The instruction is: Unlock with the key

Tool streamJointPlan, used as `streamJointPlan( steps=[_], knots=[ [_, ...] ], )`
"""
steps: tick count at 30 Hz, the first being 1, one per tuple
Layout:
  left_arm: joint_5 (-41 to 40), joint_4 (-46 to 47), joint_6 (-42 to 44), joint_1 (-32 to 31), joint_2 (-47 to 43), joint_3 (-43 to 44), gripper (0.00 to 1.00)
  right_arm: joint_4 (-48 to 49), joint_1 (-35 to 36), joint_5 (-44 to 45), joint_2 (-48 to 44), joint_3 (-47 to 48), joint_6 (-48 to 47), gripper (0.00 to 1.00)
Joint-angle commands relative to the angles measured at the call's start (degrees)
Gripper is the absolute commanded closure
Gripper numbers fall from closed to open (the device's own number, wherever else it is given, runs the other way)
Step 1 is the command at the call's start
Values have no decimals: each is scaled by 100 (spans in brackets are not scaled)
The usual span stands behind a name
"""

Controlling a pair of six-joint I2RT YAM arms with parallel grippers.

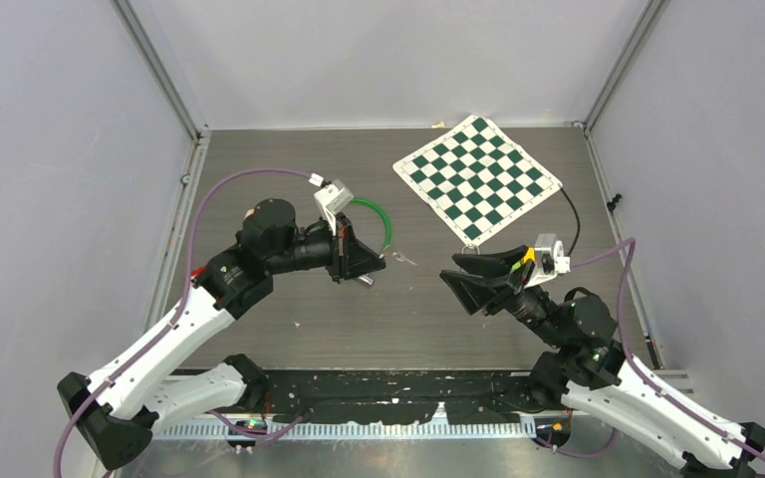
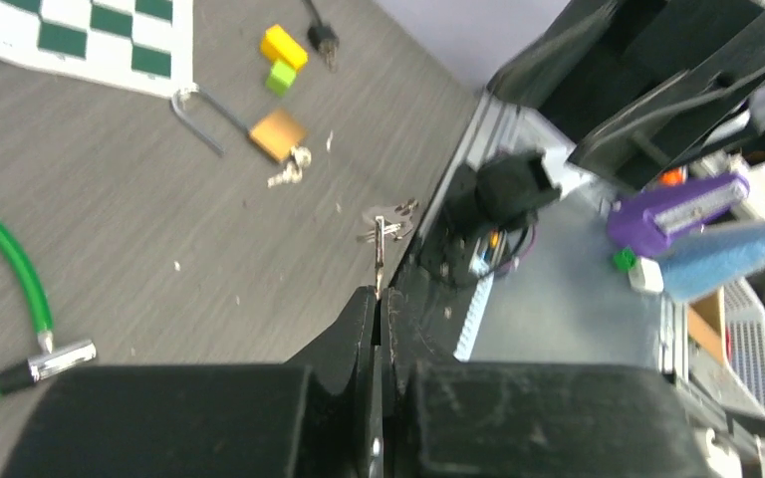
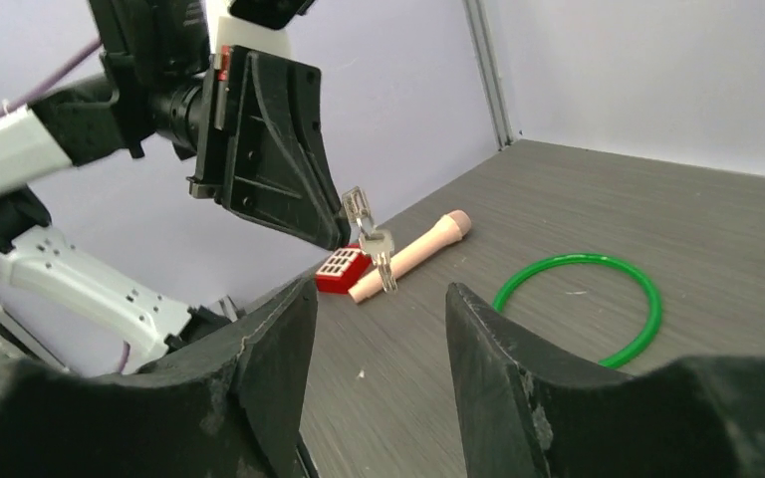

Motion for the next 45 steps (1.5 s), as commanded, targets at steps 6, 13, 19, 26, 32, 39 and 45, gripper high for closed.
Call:
streamJointPlan(
  steps=[6,13,19,26,32,39,45],
  knots=[
    [1620,-2302,1600,28,423,610,100,-1606,2,-2137,1330,1713,-1463,49],
    [2153,-2422,2048,19,513,685,100,-1817,0,-3541,2236,2285,-1470,53],
    [2208,-2846,2535,-53,475,851,100,-1928,3,-3951,2731,2551,-1479,57],
    [2219,-3179,2941,-195,500,1065,100,-1720,2,-4407,3099,2613,-1316,64],
    [2109,-3384,3266,-319,605,1280,100,-1386,2,-4621,3332,2615,-1155,69],
    [2011,-3498,3391,-357,764,1471,100,-1173,1,-4725,3458,2585,-1006,75],
    [2002,-3573,3505,-437,869,1619,100,-1158,1,-4532,3549,2565,-993,75]
  ],
)
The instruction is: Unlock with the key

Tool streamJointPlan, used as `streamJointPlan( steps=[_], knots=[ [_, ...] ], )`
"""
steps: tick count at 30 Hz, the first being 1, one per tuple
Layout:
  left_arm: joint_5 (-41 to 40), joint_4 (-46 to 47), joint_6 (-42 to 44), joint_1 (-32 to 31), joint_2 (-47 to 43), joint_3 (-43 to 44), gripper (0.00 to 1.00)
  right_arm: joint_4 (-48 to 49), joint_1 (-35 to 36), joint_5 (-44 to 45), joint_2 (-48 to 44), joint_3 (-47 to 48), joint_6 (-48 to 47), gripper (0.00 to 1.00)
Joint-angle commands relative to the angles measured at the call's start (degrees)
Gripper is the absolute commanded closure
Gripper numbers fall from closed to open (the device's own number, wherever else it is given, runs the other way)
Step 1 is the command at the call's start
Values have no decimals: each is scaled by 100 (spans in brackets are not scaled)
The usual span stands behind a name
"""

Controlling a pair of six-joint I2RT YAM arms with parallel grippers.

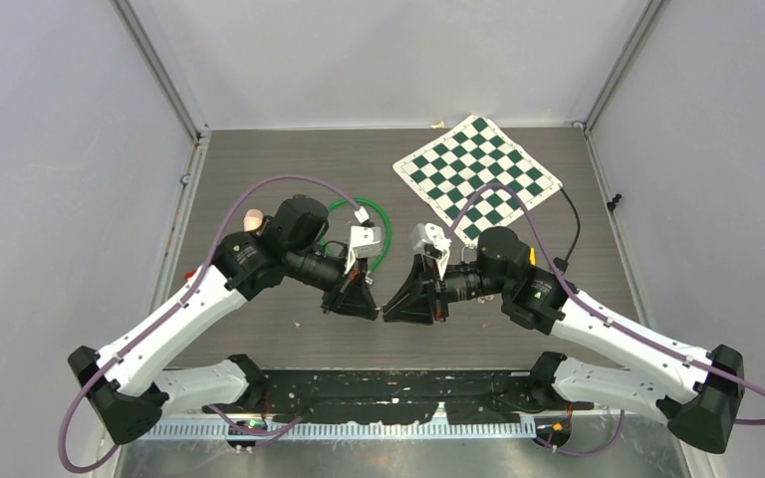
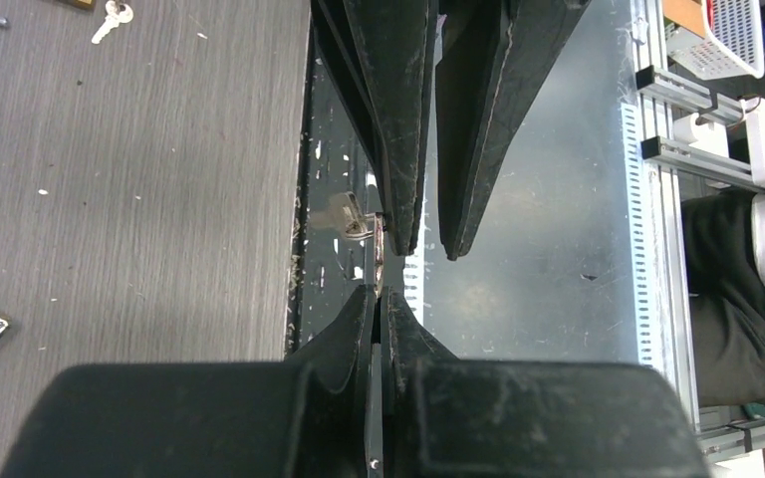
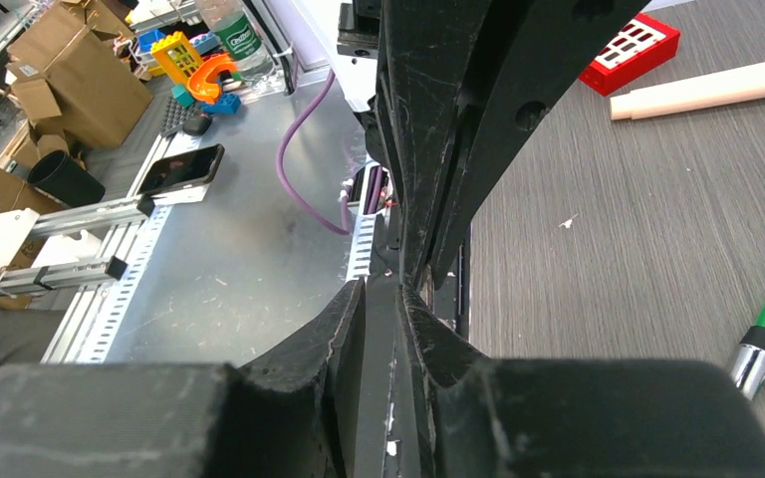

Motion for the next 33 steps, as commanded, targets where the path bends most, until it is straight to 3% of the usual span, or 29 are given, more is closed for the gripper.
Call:
streamJointPlan(
  steps=[1,12,20,24,33],
  knots=[
    [-1,-26,204,-58,26,304,100,291,2,118,14,181,34,76],
    [-20,21,263,-58,94,348,100,329,7,-111,26,93,10,94],
    [25,90,372,-50,16,334,100,226,9,-83,-33,-93,-104,95],
    [165,132,354,-52,7,309,100,212,-7,78,-104,-160,-67,91],
    [106,265,197,9,16,126,100,77,-285,498,-447,-149,76,65]
  ],
)
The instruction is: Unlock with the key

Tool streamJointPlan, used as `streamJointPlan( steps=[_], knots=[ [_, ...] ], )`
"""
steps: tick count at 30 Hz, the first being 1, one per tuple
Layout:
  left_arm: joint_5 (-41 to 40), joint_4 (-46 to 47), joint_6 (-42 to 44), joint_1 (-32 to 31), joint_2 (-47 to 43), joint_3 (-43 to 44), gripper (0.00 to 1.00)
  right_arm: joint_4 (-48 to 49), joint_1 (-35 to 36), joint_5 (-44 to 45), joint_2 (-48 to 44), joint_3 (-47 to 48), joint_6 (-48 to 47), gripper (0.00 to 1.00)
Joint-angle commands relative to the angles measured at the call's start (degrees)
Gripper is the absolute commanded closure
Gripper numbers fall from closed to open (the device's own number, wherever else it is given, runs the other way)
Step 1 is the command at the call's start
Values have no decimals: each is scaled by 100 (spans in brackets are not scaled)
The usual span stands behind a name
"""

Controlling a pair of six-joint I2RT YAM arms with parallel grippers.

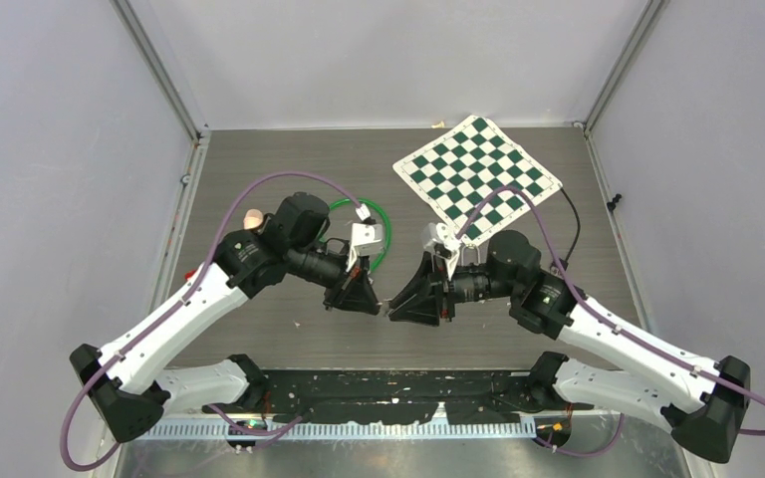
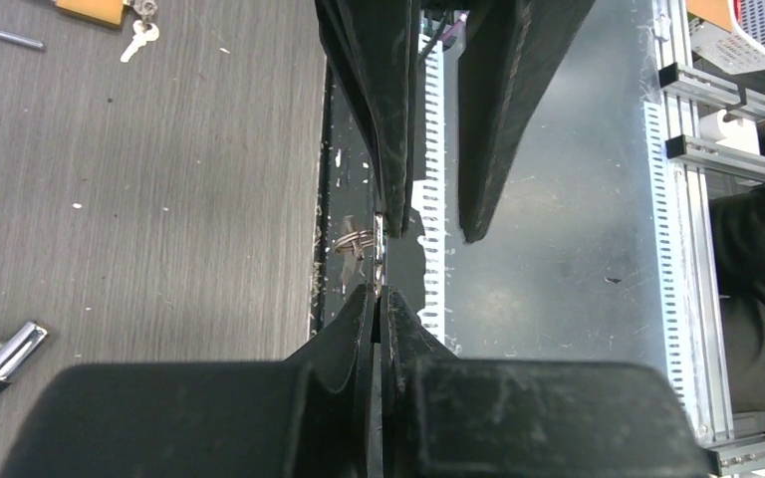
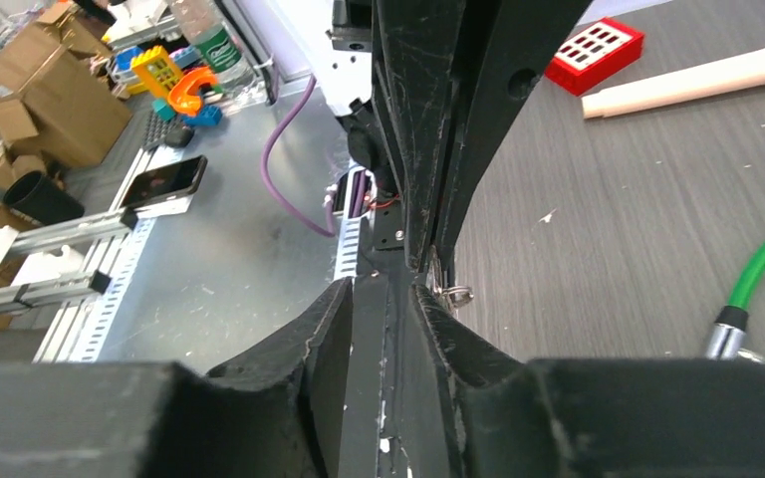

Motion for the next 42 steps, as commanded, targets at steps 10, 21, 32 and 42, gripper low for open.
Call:
streamJointPlan(
  steps=[10,21,32,42],
  knots=[
    [552,467,-193,94,4,24,100,307,-619,-40,-139,30,693,45],
    [468,552,-454,94,227,110,100,1185,-621,-641,191,-2,1475,60],
    [538,587,-472,154,199,146,100,822,-623,-825,208,-23,1172,70],
    [574,540,-454,155,147,172,100,102,-620,-443,198,74,610,68]
  ],
)
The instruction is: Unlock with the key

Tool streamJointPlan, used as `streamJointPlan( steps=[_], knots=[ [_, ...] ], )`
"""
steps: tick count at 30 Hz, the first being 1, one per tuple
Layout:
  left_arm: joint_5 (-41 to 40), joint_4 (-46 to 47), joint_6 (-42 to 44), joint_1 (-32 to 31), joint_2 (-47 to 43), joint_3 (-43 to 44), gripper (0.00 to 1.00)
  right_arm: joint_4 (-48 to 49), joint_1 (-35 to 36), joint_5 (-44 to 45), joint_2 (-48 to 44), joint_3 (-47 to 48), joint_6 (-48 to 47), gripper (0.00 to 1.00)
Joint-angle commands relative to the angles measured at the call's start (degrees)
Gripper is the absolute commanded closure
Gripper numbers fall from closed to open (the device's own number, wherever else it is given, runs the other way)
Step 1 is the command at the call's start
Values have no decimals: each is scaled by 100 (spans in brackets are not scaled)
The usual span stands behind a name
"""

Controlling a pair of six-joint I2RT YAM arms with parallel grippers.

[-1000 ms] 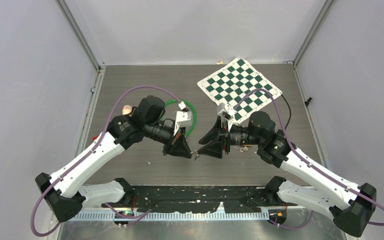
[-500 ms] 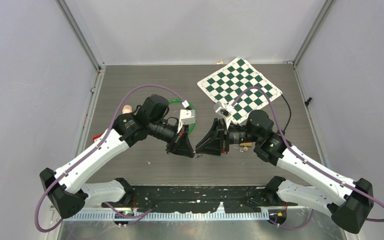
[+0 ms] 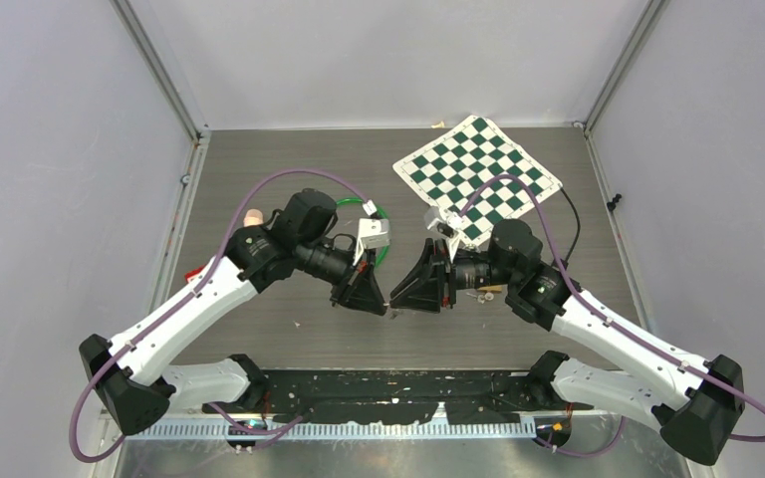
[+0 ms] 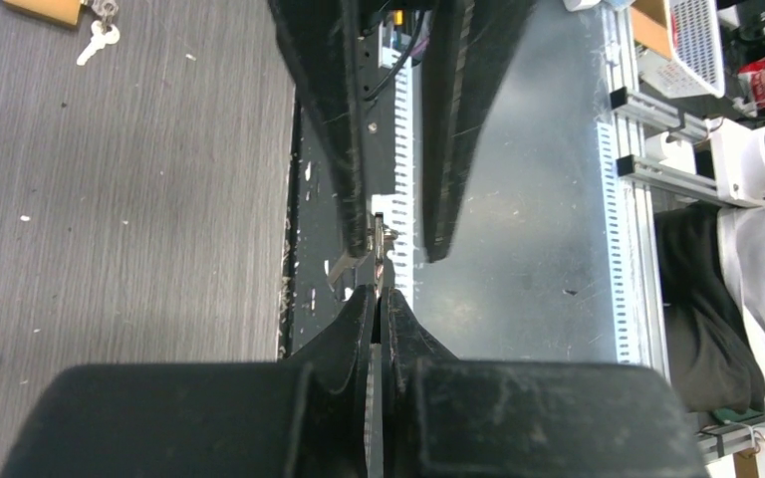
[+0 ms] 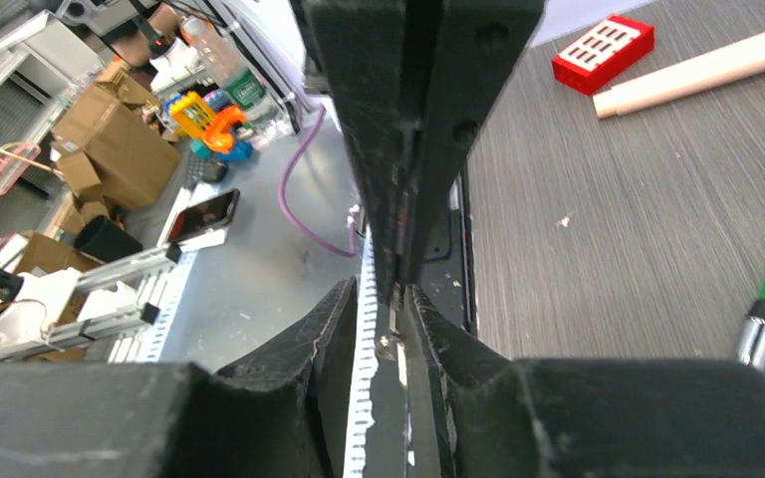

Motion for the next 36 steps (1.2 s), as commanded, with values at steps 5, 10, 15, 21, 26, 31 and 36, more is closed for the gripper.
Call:
streamJointPlan(
  steps=[5,10,15,21,26,31,36],
  knots=[
    [231,222,-2,52,-135,169,100,-563,-13,280,-31,110,-395,68],
    [206,167,43,48,-101,194,100,-533,-15,217,-44,108,-387,71],
    [209,94,69,48,-27,239,100,-345,-20,135,-115,86,-315,73],
    [209,-37,125,48,30,308,100,-204,-19,39,-148,48,-265,77],
    [207,-60,142,48,41,326,100,-107,-13,-21,-158,20,-222,80],
    [217,-76,143,48,62,334,100,22,-14,-71,-162,-26,-144,79],
    [202,-103,148,48,74,345,100,100,-14,-86,-153,-30,-91,73]
  ],
)
